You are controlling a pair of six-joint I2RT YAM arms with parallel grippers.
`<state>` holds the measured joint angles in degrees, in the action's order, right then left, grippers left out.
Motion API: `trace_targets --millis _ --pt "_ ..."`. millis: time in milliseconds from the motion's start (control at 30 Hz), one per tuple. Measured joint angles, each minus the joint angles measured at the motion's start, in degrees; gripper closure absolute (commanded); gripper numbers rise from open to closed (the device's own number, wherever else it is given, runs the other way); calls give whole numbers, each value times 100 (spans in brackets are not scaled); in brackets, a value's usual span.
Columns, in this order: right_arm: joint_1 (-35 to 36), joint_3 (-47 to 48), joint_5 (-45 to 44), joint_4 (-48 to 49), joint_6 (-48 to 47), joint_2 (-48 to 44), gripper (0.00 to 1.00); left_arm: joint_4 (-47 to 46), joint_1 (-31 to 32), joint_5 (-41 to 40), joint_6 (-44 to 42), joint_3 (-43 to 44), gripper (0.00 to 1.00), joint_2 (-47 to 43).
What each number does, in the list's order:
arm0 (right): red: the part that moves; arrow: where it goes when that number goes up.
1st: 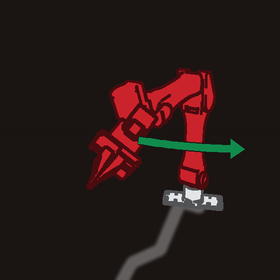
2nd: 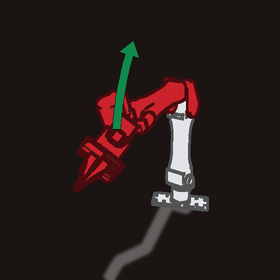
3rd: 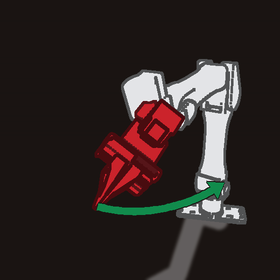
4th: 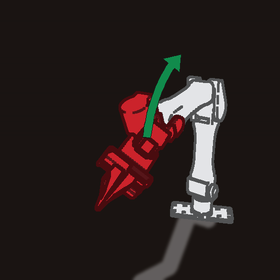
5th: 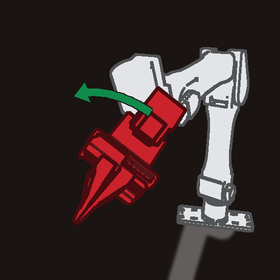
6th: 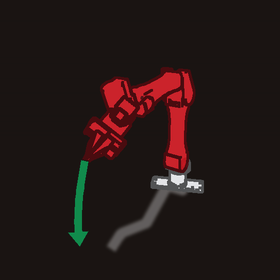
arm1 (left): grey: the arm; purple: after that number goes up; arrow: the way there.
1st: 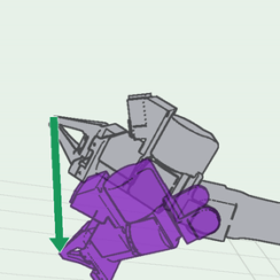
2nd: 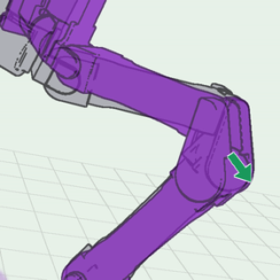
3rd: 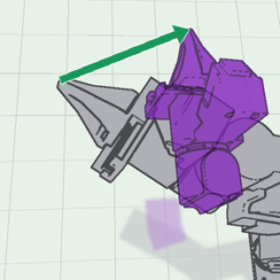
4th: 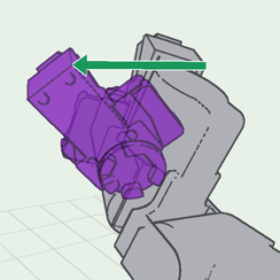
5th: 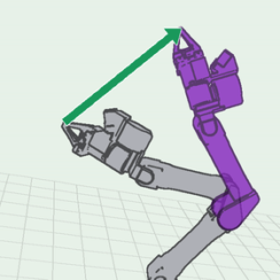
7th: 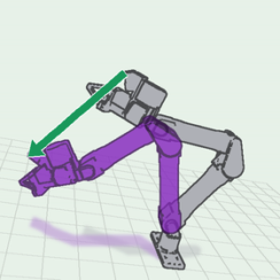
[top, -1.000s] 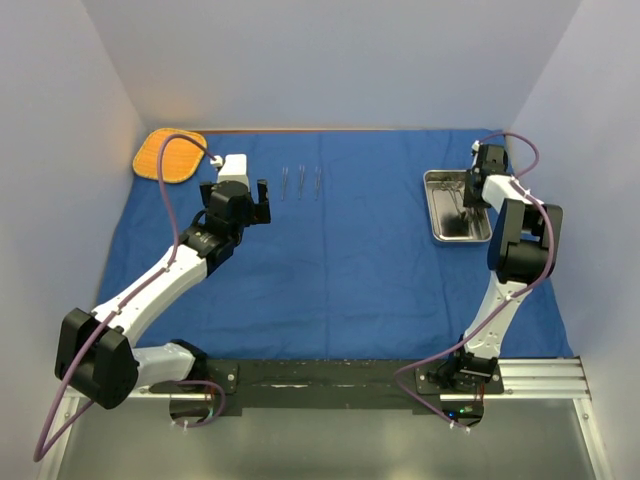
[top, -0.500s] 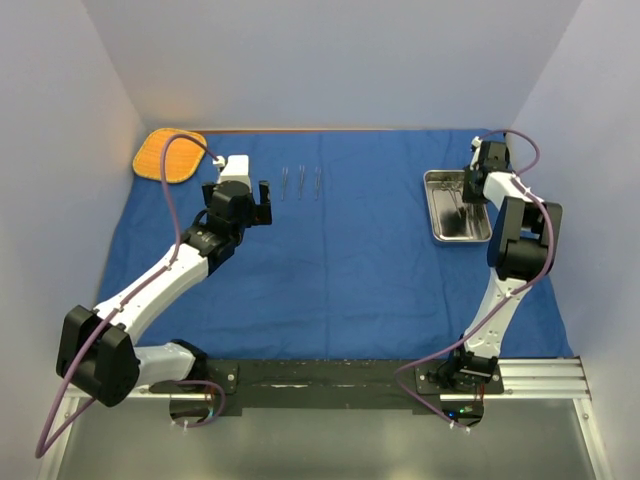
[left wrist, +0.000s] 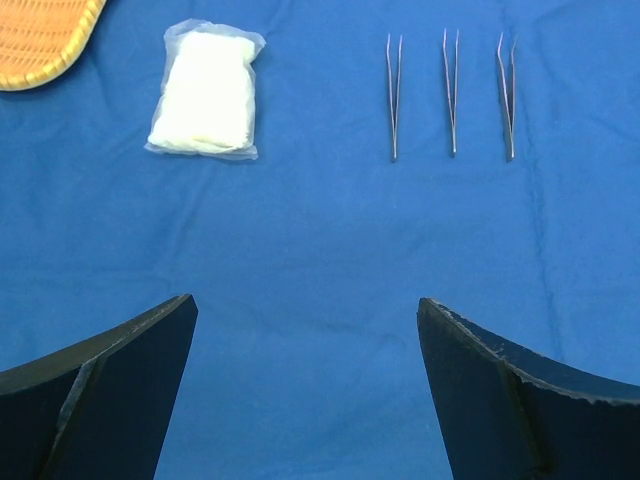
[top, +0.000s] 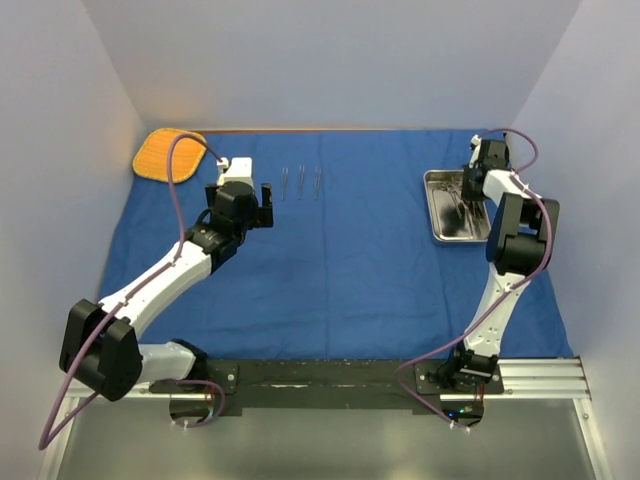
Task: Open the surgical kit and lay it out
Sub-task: Pick up the medical item from the container.
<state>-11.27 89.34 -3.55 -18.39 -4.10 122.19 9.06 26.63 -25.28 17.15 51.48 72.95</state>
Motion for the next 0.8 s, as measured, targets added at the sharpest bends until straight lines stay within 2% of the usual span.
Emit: trace_targets --millis 533,700,800 --pt "98 -1150 688 -188 629 -1556 100 -70 0 337 -85 0 0 162" --pt "280 -1523 1126 -46 737 -1976 100 -243 0 1010 -726 0 0 173" --pt "715 -1626 1403 -22 684 -2218 100 -251 0 1617 -1342 44 0 197"
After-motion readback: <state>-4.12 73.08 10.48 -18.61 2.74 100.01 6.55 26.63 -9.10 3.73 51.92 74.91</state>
